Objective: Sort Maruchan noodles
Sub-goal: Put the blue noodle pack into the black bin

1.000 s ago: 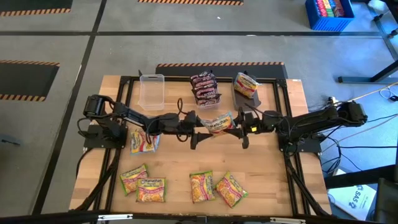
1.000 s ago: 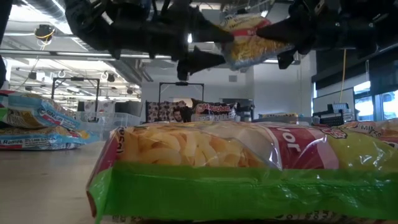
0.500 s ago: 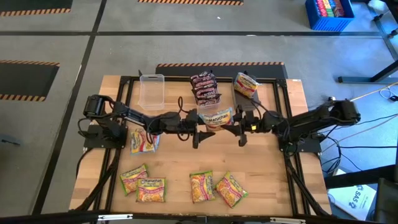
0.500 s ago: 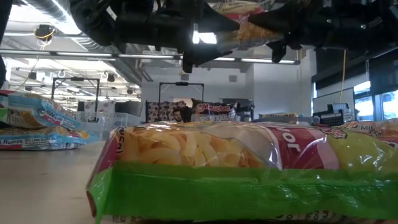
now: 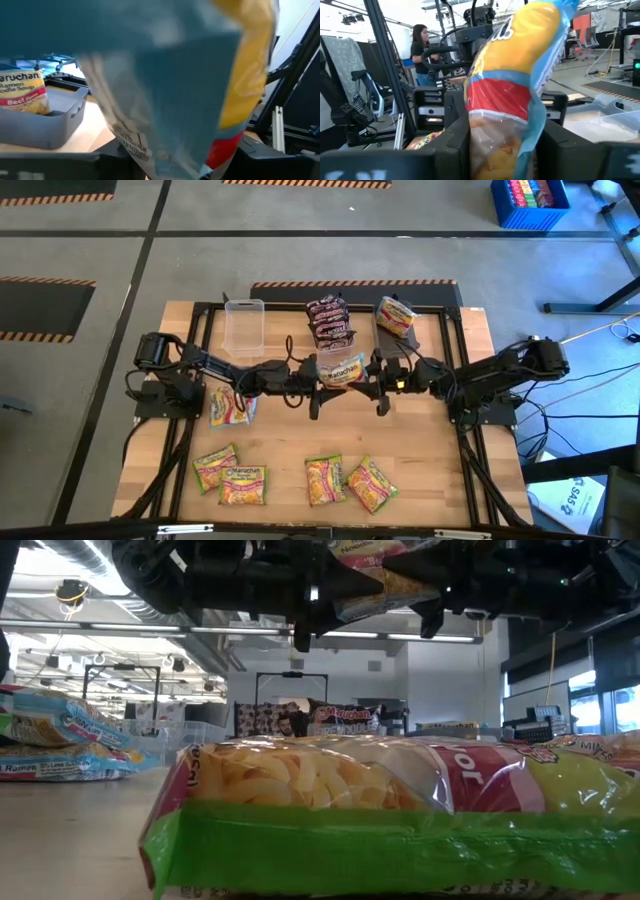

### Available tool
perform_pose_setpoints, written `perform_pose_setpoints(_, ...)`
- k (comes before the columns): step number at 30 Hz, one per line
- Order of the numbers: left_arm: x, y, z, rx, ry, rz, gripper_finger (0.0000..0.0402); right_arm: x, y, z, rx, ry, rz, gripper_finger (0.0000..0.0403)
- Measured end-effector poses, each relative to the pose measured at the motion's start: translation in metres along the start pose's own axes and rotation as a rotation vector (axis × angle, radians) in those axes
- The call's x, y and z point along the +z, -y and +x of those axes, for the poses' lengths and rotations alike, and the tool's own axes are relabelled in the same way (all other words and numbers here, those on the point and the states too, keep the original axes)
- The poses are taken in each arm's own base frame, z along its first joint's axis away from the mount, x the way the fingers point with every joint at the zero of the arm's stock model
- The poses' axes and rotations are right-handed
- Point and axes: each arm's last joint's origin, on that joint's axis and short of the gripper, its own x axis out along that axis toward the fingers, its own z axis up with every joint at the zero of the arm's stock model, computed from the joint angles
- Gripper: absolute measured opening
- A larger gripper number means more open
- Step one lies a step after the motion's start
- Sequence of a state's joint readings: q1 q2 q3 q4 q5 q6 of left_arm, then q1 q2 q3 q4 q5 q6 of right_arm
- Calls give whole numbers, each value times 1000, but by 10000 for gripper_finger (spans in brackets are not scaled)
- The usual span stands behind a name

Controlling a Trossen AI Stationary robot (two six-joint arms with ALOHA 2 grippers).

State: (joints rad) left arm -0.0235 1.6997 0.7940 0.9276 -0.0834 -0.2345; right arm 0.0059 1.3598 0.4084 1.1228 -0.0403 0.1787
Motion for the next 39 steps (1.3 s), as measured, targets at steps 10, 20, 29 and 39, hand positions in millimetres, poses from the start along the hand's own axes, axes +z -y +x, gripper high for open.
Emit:
perform_pose_setpoints(10,-8,-2,0,23,-81,14,145,-10,1,-4,-3,-169,8,252)
perform_pose_setpoints(20,-33,-8,-6,86,-349,185,144,3,-1,-38,-93,-421,9,319)
perform_pose_setpoints(29,-41,-7,-10,109,-434,280,145,37,-6,-19,-90,-356,-55,321)
perform_pose_setpoints(39,-41,-8,-10,110,-436,290,147,62,-9,62,-76,-774,-140,321)
